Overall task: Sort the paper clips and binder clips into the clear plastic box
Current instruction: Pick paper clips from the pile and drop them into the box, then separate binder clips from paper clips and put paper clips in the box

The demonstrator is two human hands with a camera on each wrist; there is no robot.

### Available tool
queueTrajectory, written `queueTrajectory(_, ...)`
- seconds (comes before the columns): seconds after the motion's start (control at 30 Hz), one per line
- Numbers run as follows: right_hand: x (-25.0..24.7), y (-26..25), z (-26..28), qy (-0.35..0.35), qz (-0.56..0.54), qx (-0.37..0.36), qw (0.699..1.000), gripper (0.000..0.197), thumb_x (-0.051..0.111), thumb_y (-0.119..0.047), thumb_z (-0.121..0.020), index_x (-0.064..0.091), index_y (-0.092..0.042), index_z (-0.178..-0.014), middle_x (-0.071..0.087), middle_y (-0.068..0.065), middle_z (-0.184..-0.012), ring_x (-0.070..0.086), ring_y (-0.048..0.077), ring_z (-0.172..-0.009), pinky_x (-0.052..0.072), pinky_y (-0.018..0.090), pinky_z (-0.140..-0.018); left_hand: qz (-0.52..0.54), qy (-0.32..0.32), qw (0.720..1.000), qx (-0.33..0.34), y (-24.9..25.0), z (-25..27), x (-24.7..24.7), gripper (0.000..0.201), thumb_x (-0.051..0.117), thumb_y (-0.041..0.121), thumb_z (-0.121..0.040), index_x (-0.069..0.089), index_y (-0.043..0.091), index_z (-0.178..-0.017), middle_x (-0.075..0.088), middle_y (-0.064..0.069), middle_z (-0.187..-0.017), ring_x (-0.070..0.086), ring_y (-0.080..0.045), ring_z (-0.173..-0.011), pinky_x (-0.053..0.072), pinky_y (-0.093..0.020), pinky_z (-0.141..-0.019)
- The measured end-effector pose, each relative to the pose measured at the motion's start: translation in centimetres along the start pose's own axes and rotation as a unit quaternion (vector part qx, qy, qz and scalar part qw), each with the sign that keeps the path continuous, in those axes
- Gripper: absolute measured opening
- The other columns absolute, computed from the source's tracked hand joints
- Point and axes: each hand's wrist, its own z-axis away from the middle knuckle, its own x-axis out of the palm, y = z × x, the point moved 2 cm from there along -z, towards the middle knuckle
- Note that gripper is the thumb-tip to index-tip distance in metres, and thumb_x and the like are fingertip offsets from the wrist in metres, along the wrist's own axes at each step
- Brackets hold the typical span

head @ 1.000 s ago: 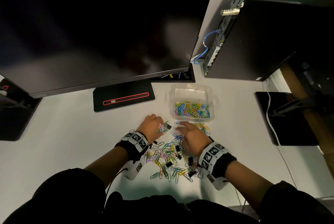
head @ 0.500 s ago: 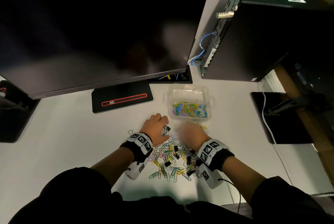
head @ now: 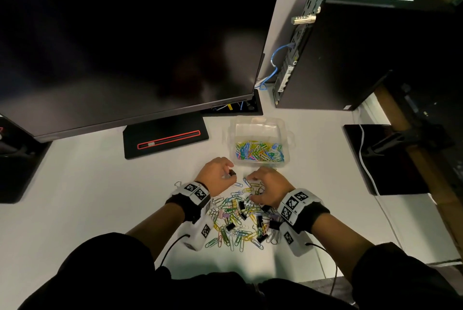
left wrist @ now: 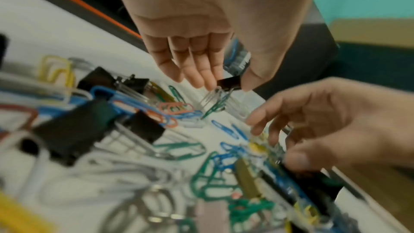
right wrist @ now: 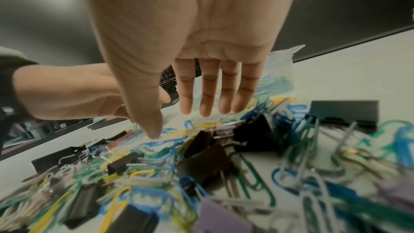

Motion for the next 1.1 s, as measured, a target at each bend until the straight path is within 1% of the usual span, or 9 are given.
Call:
queueTrajectory(0.13,0.3,-1.1,-0.4,-0.016,0.027,-0.01,0.999,0.054,0.069,-0.031,-0.077,0.051,-0.019,-0.126,0.051,0.009,-0.122,0.046,0.023,-0.116,0.037,0.029,-0.096,0.11,0.03,0.993,-0.023,-0.4,0.5,-0.4,0.021,0.067,0.016,-0.082,0.063,0.01,-0.102,0.057,-0.002,-0.091,0.056,-0.015,-0.085,0.042,-0.013,-0.067)
queueTrajectory(0.27,0.8,-2.3,-0.8,-0.023,0.04,-0.019,0.999,0.052,0.066,-0.021,-0.079,0.05,-0.017,-0.128,0.049,0.009,-0.124,0.047,0.025,-0.117,0.039,0.031,-0.097,0.168,0.04,0.983,-0.06,-1.0,0.4,-0.5,0.018,0.065,0.019,-0.085,0.057,0.012,-0.099,0.062,-0.007,-0.095,0.058,-0.017,-0.087,0.044,-0.022,-0.078)
queueTrajectory(0.37,1.4,-2.8,-0.8,-0.042,0.016,-0.032,0.998,0.049,0.061,-0.011,-0.08,0.051,-0.017,-0.128,0.05,0.01,-0.124,0.049,0.025,-0.115,0.042,0.031,-0.098,0.191,0.054,0.978,-0.069,-1.2,0.5,-1.0,0.017,0.062,0.016,-0.086,0.05,0.013,-0.097,0.065,-0.013,-0.093,0.057,-0.019,-0.08,0.043,-0.018,-0.07)
queueTrajectory(0.5,0.9,-3.1,-0.8,-0.012,-0.021,-0.031,0.999,0.046,0.057,-0.007,-0.082,0.052,-0.016,-0.127,0.053,0.008,-0.125,0.051,0.022,-0.114,0.038,0.025,-0.098,0.084,0.071,0.991,-0.071,-1.9,0.7,-2.6,0.024,0.059,0.019,-0.088,0.051,0.008,-0.108,0.062,-0.007,-0.083,0.058,-0.021,-0.077,0.044,-0.022,-0.066)
queueTrajectory(0.6,0.5,-3.5,-1.4,0.005,0.0,-0.04,0.999,0.052,0.048,0.001,-0.082,0.047,-0.014,-0.132,0.044,0.01,-0.135,0.039,0.025,-0.129,0.029,0.026,-0.107,0.008,0.069,0.993,-0.093,-2.8,0.5,-3.9,0.028,0.057,0.022,-0.087,0.051,0.008,-0.11,0.067,-0.009,-0.087,0.061,-0.026,-0.086,0.046,-0.029,-0.076)
queueTrajectory(0.7,1.0,-4.6,-2.3,-0.018,0.014,-0.073,0.997,0.064,0.043,0.011,-0.077,0.041,-0.014,-0.136,0.036,0.01,-0.143,0.028,0.026,-0.135,0.022,0.029,-0.113,-0.048,0.069,0.989,-0.124,-3.7,0.4,-4.8,0.03,0.054,0.025,-0.087,0.052,0.009,-0.112,0.066,-0.008,-0.096,0.056,-0.022,-0.089,0.041,-0.027,-0.075)
queueTrajectory(0.87,2.5,-6.3,-3.5,-0.045,0.06,-0.092,0.993,0.068,0.048,0.005,-0.078,0.033,-0.019,-0.14,0.021,0.006,-0.153,0.015,0.025,-0.142,0.021,0.036,-0.116,-0.089,0.043,0.983,-0.156,-5.2,1.3,-5.4,0.027,0.051,0.018,-0.09,0.053,0.01,-0.115,0.06,-0.012,-0.115,0.057,-0.026,-0.103,0.044,-0.031,-0.084)
queueTrajectory(1.0,3.3,-6.2,-3.3,-0.023,0.041,-0.153,0.987,0.046,0.047,-0.007,-0.087,0.048,-0.015,-0.132,0.038,0.009,-0.145,0.029,0.026,-0.135,0.024,0.035,-0.114,-0.097,0.051,0.99,-0.089,-5.0,2.4,-5.2,0.024,0.052,0.013,-0.088,0.055,0.012,-0.111,0.055,-0.008,-0.106,0.055,-0.022,-0.097,0.043,-0.027,-0.084)
queueTrajectory(1.1,3.5,-5.4,-2.9,-0.03,0.047,-0.167,0.984,0.04,0.053,-0.022,-0.089,0.052,-0.015,-0.128,0.045,0.007,-0.139,0.036,0.024,-0.13,0.027,0.032,-0.11,-0.106,-0.015,0.994,-0.025,-4.5,3.2,-4.3,0.029,0.063,0.02,-0.082,0.058,0.015,-0.111,0.048,-0.001,-0.098,0.048,-0.015,-0.09,0.046,-0.033,-0.091)
